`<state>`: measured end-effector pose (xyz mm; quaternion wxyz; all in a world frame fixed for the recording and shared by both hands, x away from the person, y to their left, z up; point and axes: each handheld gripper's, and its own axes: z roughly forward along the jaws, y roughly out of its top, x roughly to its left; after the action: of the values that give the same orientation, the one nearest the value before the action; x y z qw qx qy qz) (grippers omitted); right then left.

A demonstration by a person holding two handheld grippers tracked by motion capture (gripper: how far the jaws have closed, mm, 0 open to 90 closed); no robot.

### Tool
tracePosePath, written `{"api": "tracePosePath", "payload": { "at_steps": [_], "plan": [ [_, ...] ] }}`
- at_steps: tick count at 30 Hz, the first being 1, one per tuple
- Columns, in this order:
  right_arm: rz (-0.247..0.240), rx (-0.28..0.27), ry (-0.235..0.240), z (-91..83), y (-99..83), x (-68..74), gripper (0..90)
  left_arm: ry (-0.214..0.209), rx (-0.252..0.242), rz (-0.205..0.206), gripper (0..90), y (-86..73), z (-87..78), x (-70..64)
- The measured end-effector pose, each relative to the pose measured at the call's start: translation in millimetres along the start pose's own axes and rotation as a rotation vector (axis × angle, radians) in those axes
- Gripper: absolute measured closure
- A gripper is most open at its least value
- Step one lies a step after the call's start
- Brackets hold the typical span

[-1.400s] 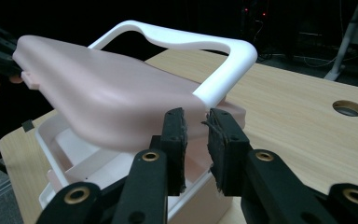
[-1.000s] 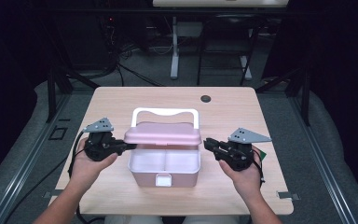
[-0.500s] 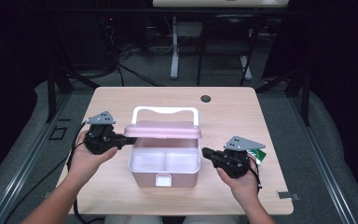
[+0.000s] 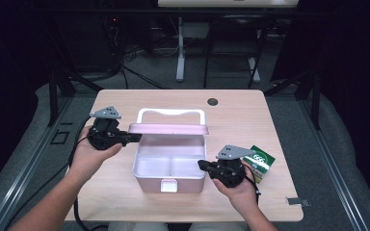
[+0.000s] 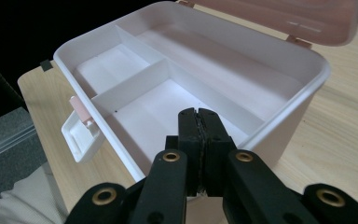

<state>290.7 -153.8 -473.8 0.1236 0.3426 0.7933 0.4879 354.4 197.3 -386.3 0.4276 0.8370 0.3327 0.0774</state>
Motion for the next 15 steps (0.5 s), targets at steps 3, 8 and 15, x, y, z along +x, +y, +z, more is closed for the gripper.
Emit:
{"api": "tracePosePath", "payload": {
  "at_steps": [3,8,15],
  "plan": [
    [-0.006,0.014,0.006,3.9,0.4,1.7,88.6,-0.001,0.011,-0.005,89.5,3.0,-0.3,1.1],
    [-0.013,0.037,0.009,8.8,0.5,3.3,88.3,0.001,0.026,0.002,89.5,6.6,-0.2,2.4],
    [-0.015,0.06,0.013,14.2,1.6,4.8,87.8,0.011,0.041,0.01,89.5,11.1,-0.1,3.3]
  ]
}}
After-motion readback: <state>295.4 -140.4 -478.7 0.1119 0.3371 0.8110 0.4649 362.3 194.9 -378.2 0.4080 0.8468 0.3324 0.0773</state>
